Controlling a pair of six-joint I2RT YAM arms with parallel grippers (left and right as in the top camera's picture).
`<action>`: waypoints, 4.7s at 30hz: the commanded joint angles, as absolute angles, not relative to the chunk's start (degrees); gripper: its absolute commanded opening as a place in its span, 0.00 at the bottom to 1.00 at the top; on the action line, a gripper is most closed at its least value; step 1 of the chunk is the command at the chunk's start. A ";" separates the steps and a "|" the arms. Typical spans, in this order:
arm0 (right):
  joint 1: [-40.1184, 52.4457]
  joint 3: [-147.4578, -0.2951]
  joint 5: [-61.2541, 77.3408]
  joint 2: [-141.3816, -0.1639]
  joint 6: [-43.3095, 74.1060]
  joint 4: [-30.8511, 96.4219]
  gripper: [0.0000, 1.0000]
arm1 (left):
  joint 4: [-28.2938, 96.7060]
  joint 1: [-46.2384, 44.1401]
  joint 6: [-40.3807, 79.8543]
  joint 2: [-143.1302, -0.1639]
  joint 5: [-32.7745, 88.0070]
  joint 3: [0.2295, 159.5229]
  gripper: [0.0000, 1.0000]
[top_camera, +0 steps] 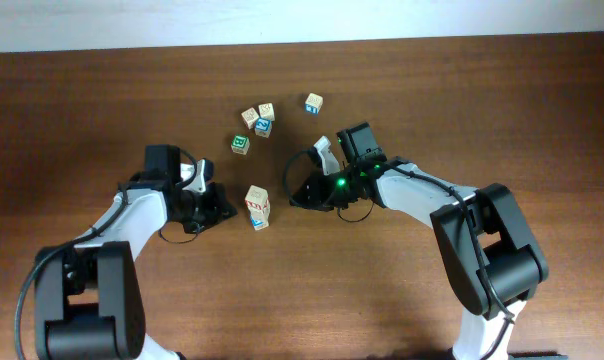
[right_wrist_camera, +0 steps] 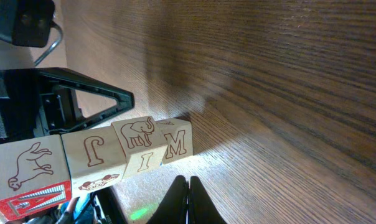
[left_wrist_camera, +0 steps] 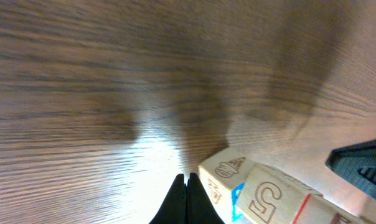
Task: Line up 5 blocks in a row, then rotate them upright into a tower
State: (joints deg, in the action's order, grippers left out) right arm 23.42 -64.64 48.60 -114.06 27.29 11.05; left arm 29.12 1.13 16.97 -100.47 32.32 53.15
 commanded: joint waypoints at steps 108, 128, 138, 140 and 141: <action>28.10 -64.40 47.35 -114.87 25.76 6.31 0.04 | 4.93 2.59 25.93 -100.68 45.19 38.46 0.00; 29.30 -64.40 46.94 -114.87 25.78 6.20 0.04 | 3.44 1.85 27.86 -100.68 46.74 38.46 0.00; 29.30 -64.40 46.94 -114.87 25.76 6.66 0.04 | 5.67 6.37 26.00 -100.55 45.30 38.59 0.00; 29.28 -64.40 46.92 -114.87 25.76 6.61 0.04 | 11.55 7.38 22.74 -100.14 45.91 38.79 0.00; 29.30 -64.40 46.92 -114.87 25.76 6.61 0.04 | 14.44 6.46 22.17 -100.09 46.92 38.79 0.00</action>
State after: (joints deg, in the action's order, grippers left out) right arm 28.88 -64.60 47.48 -114.08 26.39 6.61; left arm 11.25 7.33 25.58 -101.25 45.43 38.89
